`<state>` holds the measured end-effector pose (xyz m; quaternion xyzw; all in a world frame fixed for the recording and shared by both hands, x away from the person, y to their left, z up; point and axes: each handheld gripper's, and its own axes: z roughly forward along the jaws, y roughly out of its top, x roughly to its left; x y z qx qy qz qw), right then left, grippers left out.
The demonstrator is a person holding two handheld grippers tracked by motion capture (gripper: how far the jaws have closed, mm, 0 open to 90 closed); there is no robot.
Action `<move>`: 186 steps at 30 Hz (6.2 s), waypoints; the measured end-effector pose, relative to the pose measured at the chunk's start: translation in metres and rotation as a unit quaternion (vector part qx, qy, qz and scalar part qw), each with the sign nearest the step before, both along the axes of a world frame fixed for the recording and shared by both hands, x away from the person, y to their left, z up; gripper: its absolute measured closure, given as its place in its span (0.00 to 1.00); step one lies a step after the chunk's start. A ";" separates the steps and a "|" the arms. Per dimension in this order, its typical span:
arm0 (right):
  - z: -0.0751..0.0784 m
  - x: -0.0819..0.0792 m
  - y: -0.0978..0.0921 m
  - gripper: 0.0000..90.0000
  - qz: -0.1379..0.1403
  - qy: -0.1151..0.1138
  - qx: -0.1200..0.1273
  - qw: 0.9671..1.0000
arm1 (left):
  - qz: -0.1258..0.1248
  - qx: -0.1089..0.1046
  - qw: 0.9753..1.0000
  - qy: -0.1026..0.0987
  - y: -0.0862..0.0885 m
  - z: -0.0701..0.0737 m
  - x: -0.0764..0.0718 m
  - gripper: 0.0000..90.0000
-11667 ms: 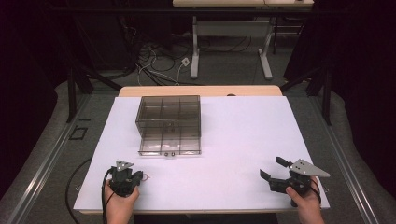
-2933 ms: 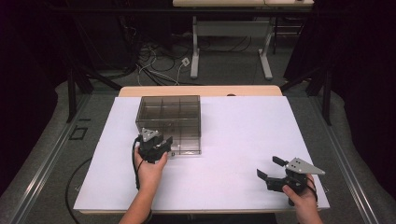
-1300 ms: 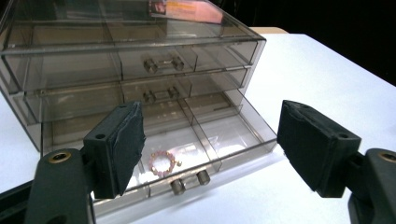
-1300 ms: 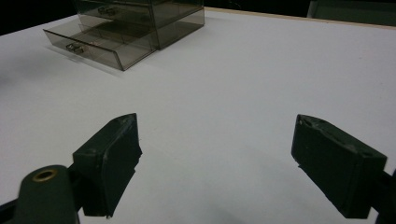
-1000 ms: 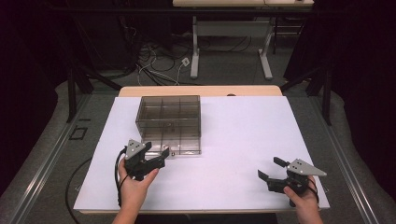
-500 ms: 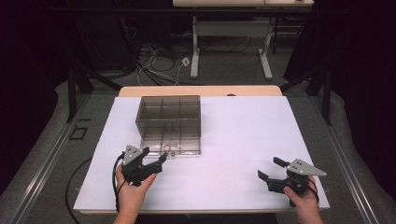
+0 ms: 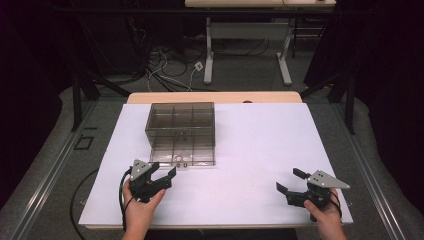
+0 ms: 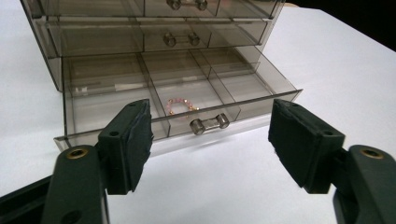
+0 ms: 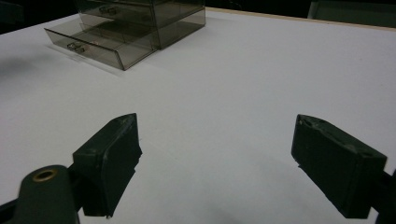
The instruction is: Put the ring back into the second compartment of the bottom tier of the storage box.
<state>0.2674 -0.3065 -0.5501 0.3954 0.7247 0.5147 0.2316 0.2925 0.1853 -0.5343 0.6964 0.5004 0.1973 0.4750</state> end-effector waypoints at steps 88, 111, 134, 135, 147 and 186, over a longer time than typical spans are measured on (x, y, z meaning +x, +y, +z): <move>-0.001 0.000 0.001 0.16 0.004 0.001 -0.002 1.000 | 0.039 0.067 0.989 0.125 -0.022 -0.025 0.042 1.00; 0.000 0.000 0.001 0.16 0.004 0.004 -0.004 1.000 | 0.035 0.065 0.989 0.128 -0.028 -0.025 0.049 1.00; 0.000 0.000 0.001 0.16 0.005 0.005 -0.003 1.000 | 0.044 0.052 0.989 0.133 -0.029 -0.025 0.058 1.00; 0.000 0.000 0.001 0.16 0.004 0.005 -0.003 1.000 | 0.045 0.052 0.989 0.132 -0.029 -0.025 0.058 1.00; 0.000 0.000 0.001 0.16 0.006 0.004 -0.004 1.000 | 0.048 0.050 0.988 0.135 -0.030 -0.024 0.064 1.00; -0.001 0.001 0.001 0.16 0.006 0.005 -0.001 1.000 | 0.069 0.041 0.987 0.139 -0.033 -0.019 0.090 1.00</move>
